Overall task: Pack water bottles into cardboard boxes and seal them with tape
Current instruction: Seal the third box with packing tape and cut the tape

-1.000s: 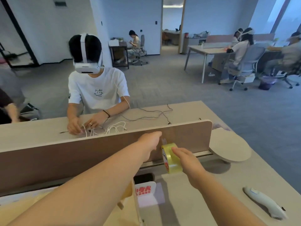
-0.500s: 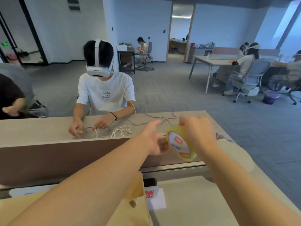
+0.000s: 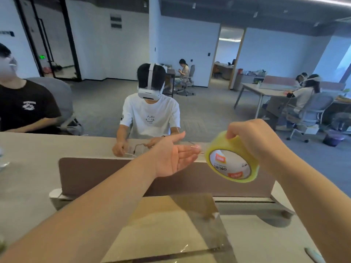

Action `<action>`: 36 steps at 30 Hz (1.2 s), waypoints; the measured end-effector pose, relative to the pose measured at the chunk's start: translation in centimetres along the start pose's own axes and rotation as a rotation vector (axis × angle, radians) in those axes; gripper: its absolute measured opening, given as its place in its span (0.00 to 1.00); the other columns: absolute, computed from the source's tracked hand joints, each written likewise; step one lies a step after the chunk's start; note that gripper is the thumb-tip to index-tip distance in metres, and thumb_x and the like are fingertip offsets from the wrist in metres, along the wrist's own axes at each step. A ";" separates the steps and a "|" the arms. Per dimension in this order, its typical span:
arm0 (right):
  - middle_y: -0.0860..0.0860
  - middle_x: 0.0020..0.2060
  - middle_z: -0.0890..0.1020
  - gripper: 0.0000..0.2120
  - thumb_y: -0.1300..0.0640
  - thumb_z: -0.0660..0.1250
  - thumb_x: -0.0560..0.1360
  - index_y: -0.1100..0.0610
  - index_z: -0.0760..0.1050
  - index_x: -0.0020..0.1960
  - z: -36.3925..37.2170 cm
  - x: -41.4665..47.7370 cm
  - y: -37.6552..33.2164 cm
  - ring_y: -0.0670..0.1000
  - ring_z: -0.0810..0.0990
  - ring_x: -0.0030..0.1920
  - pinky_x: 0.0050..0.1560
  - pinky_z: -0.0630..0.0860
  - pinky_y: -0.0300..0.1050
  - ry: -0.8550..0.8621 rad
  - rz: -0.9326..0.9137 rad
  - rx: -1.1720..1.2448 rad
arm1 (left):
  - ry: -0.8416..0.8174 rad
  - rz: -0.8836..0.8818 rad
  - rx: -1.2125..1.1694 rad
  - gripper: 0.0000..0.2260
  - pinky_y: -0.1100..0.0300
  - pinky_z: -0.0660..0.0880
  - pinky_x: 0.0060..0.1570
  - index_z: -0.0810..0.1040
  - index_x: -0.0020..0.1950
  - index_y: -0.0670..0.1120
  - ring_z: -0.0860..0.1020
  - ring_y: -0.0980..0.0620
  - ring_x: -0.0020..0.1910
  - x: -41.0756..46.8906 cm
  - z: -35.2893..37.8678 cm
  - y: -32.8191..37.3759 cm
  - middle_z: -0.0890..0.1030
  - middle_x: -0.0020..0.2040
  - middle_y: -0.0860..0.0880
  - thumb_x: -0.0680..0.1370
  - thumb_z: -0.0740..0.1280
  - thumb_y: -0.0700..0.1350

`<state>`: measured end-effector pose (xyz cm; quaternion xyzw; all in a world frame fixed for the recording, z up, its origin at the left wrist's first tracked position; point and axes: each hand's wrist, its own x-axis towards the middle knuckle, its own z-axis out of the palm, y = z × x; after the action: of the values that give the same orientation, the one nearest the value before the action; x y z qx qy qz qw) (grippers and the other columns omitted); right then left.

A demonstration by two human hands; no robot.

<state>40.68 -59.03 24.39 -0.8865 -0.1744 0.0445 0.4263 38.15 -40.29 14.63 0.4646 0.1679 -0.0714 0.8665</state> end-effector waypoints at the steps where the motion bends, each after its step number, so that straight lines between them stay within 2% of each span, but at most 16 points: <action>1: 0.54 0.32 0.68 0.12 0.59 0.66 0.71 0.60 0.69 0.31 0.7 -0.9 -0.6 0.52 0.64 0.30 0.30 0.60 0.44 0.006 -0.001 -0.012 | 0.018 0.002 0.037 0.20 0.64 0.80 0.31 0.79 0.53 0.36 0.81 0.52 0.31 -1.6 -0.6 0.1 0.83 0.38 0.45 0.78 0.65 0.54; 4: 0.54 0.30 0.67 0.11 0.59 0.67 0.69 0.60 0.68 0.31 4.4 -4.4 -3.8 0.52 0.62 0.30 0.31 0.58 0.45 -0.034 -0.061 -0.052 | 0.094 0.046 0.131 0.15 0.65 0.79 0.31 0.77 0.56 0.40 0.79 0.55 0.30 -7.4 -3.8 0.9 0.79 0.39 0.48 0.76 0.69 0.50; 6: 0.54 0.29 0.67 0.09 0.59 0.67 0.68 0.61 0.71 0.32 7.2 -7.1 -6.5 0.52 0.62 0.31 0.31 0.58 0.46 -0.084 -0.119 -0.031 | 0.125 0.073 0.148 0.11 0.65 0.78 0.30 0.76 0.53 0.43 0.77 0.56 0.29 -11.4 -6.5 1.2 0.74 0.39 0.49 0.75 0.71 0.47; 10: 0.54 0.31 0.70 0.10 0.60 0.66 0.71 0.60 0.72 0.31 13.0 -13.0 -11.8 0.54 0.66 0.35 0.33 0.61 0.46 -0.197 -0.287 -0.089 | 0.266 0.085 0.195 0.03 0.65 0.77 0.26 0.77 0.47 0.42 0.77 0.56 0.26 -20.3 -12.5 1.5 0.75 0.32 0.49 0.76 0.69 0.40; 11: 0.54 0.33 0.73 0.09 0.60 0.66 0.72 0.59 0.74 0.33 14.6 -14.5 -13.0 0.55 0.70 0.37 0.35 0.62 0.45 -0.234 -0.328 -0.107 | 0.306 0.087 0.207 0.02 0.65 0.78 0.27 0.77 0.45 0.42 0.78 0.56 0.25 -22.8 -14.1 1.5 0.76 0.30 0.49 0.77 0.68 0.39; 12: 0.55 0.39 0.77 0.06 0.59 0.65 0.74 0.58 0.78 0.40 16.3 -16.1 -14.3 0.56 0.74 0.42 0.38 0.64 0.45 -0.252 -0.378 -0.178 | 0.356 0.093 0.234 0.04 0.64 0.79 0.29 0.77 0.42 0.42 0.79 0.55 0.26 -25.3 -15.9 1.5 0.77 0.29 0.49 0.78 0.67 0.39; 14: 0.54 0.52 0.79 0.11 0.58 0.60 0.79 0.53 0.77 0.58 20.0 -19.5 -16.8 0.56 0.76 0.54 0.48 0.67 0.43 -0.250 -0.428 -0.298 | 0.475 0.127 0.283 0.05 0.63 0.80 0.31 0.77 0.41 0.42 0.80 0.52 0.30 -30.3 -19.7 1.3 0.78 0.32 0.47 0.77 0.67 0.39; 16: 0.55 0.51 0.79 0.10 0.59 0.60 0.79 0.54 0.78 0.57 23.8 -22.7 -18.9 0.56 0.76 0.54 0.50 0.71 0.44 -0.326 -0.527 -0.407 | 0.606 0.178 0.341 0.04 0.62 0.79 0.30 0.76 0.42 0.42 0.78 0.49 0.34 -34.9 -23.5 0.6 0.77 0.37 0.46 0.77 0.68 0.38; 18: 0.54 0.51 0.78 0.12 0.59 0.59 0.79 0.52 0.77 0.58 28.0 -26.2 -20.9 0.55 0.75 0.53 0.48 0.71 0.44 -0.372 -0.631 -0.484 | 0.704 0.223 0.344 0.05 0.62 0.79 0.28 0.75 0.41 0.42 0.78 0.49 0.32 -39.4 -27.4 -0.4 0.77 0.36 0.46 0.77 0.67 0.37; 20: 0.52 0.58 0.76 0.16 0.58 0.54 0.81 0.48 0.71 0.66 31.8 -29.4 -22.4 0.54 0.73 0.56 0.48 0.68 0.44 -0.451 -0.560 -0.431 | 0.777 0.260 0.276 0.07 0.63 0.78 0.27 0.75 0.39 0.41 0.78 0.52 0.25 -43.7 -31.3 -1.6 0.79 0.28 0.47 0.77 0.67 0.35; 22: 0.53 0.56 0.74 0.15 0.54 0.55 0.81 0.49 0.72 0.66 35.4 -31.7 -22.5 0.55 0.72 0.56 0.50 0.68 0.43 -0.555 -0.459 -0.445 | 0.856 0.269 0.264 0.07 0.66 0.77 0.25 0.75 0.39 0.41 0.77 0.56 0.21 -47.6 -34.8 -3.0 0.78 0.26 0.47 0.77 0.67 0.35; 24: 0.53 0.50 0.75 0.15 0.47 0.61 0.77 0.57 0.77 0.55 38.9 -33.2 -21.7 0.54 0.74 0.52 0.47 0.70 0.42 -0.641 -0.393 -0.604 | 0.892 0.222 0.282 0.05 0.67 0.76 0.25 0.76 0.41 0.40 0.76 0.58 0.21 -50.9 -37.5 -4.7 0.79 0.29 0.47 0.76 0.68 0.35; 27: 0.52 0.43 0.82 0.14 0.45 0.64 0.71 0.56 0.80 0.45 43.7 -35.1 -20.1 0.51 0.78 0.41 0.39 0.72 0.41 -0.749 -0.241 -0.693 | 0.905 0.108 0.329 0.06 0.68 0.75 0.25 0.77 0.39 0.41 0.76 0.58 0.22 -53.7 -40.1 -7.7 0.78 0.30 0.48 0.76 0.69 0.35; 29: 0.52 0.43 0.82 0.14 0.47 0.65 0.71 0.56 0.80 0.46 44.9 -36.0 -20.0 0.50 0.77 0.39 0.35 0.71 0.41 -0.710 -0.179 -0.759 | 0.910 0.086 0.321 0.11 0.70 0.73 0.23 0.74 0.37 0.44 0.74 0.58 0.19 -53.7 -40.4 -9.2 0.76 0.33 0.48 0.77 0.67 0.33; 31: 0.51 0.46 0.79 0.18 0.43 0.66 0.71 0.57 0.79 0.52 46.5 -35.6 -20.1 0.52 0.77 0.44 0.39 0.71 0.41 -0.637 -0.168 -0.804 | 0.917 0.107 0.260 0.14 0.70 0.71 0.21 0.70 0.35 0.46 0.72 0.59 0.18 -53.6 -41.4 -10.3 0.75 0.33 0.48 0.77 0.64 0.31; 36: 0.51 0.46 0.78 0.25 0.38 0.68 0.70 0.55 0.78 0.57 49.5 -34.9 -20.9 0.53 0.78 0.50 0.47 0.74 0.43 -0.615 -0.179 -0.906 | 0.961 0.180 0.219 0.05 0.69 0.73 0.24 0.77 0.41 0.44 0.77 0.56 0.27 -52.8 -43.7 -11.4 0.79 0.34 0.48 0.76 0.67 0.36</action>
<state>-8.87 -22.49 6.73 -0.9091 -0.3671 0.1854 -0.0660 -24.17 -12.11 2.20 0.5459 0.4989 0.2084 0.6400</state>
